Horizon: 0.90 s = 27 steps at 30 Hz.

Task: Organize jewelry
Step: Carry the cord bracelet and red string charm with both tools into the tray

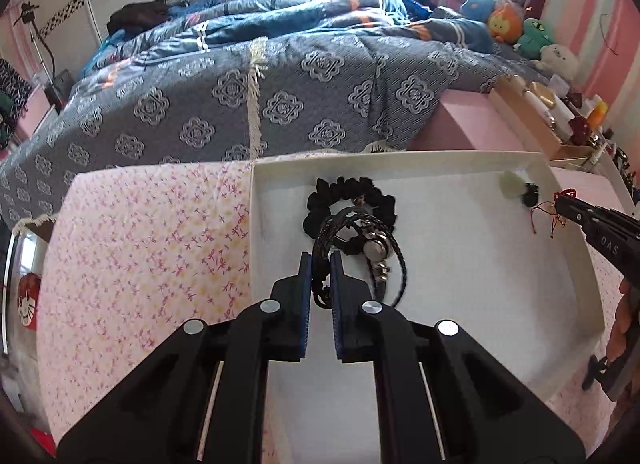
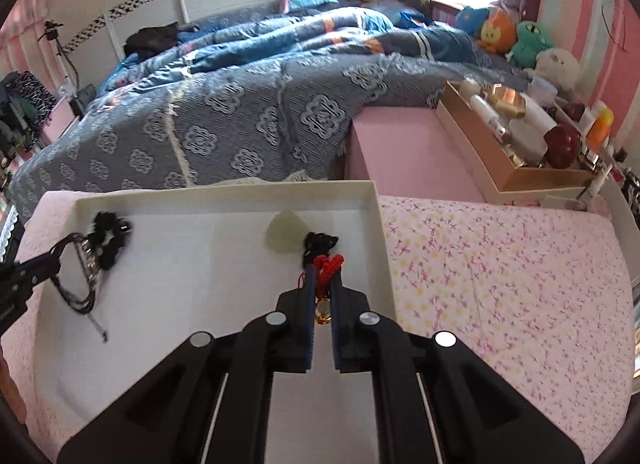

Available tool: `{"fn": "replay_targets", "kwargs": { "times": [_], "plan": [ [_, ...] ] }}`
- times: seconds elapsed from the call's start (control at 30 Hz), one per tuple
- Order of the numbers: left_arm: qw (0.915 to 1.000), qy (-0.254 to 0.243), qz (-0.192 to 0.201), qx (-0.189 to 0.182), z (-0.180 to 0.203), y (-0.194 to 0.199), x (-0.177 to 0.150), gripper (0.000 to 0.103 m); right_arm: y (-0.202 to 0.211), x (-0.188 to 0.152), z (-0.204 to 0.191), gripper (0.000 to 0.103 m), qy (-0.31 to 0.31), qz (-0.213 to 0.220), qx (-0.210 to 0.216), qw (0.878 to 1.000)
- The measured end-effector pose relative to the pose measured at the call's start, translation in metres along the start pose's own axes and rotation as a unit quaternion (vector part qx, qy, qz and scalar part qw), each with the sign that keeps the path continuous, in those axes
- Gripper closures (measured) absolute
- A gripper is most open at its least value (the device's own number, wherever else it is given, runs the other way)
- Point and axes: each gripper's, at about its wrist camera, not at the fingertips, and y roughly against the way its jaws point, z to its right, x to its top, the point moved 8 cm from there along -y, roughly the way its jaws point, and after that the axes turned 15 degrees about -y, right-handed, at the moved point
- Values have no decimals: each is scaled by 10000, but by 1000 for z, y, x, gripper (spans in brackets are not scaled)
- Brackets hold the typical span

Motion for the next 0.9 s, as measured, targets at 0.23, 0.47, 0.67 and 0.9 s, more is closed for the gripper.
{"fn": "replay_targets", "kwargs": {
  "times": [0.23, 0.47, 0.67, 0.9],
  "plan": [
    [9998, -49, -144, 126, -2, -19, -3, 96, -21, -2, 1, 97, 29, -172, -121, 9998],
    [9995, 14, -242, 188, -4, -30, -6, 96, -24, 0, 1, 96, -19, -252, -134, 9996],
    [9992, 41, -328, 211, -4, -34, -9, 94, -28, -6, 0, 92, 92, -405, -220, 9989],
    [9992, 41, -337, 220, 0, -33, -4, 94, -26, -7, 2, 92, -23, -534, -88, 9985]
  ]
}}
